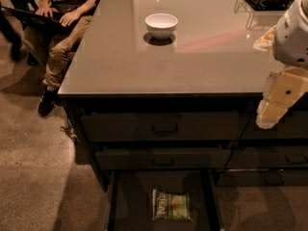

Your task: Pick green jalapeno chip bag from bottom drawer and place on counter

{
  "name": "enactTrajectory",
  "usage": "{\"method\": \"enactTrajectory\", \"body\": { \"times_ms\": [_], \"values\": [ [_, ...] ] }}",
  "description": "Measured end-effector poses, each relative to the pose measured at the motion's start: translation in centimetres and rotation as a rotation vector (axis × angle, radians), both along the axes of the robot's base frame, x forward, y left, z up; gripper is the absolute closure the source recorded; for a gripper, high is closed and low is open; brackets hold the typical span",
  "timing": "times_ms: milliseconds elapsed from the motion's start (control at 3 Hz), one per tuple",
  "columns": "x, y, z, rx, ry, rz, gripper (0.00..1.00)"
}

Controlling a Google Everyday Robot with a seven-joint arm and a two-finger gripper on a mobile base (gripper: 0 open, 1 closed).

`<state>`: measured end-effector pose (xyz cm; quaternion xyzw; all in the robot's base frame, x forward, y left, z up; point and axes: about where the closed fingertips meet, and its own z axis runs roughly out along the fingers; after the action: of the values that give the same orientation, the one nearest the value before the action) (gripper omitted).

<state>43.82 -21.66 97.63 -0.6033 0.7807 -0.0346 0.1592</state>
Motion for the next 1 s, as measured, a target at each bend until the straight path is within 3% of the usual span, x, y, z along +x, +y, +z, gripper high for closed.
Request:
{"method": "enactTrajectory", "body": {
  "times_ms": [333,1000],
  "values": [
    [0.0,0.0,0.0,0.0,0.0,0.0,0.0],
    [-2.5,0.6,-8.5,0.163,-0.049,-0.022,0.0]
  ]
}}
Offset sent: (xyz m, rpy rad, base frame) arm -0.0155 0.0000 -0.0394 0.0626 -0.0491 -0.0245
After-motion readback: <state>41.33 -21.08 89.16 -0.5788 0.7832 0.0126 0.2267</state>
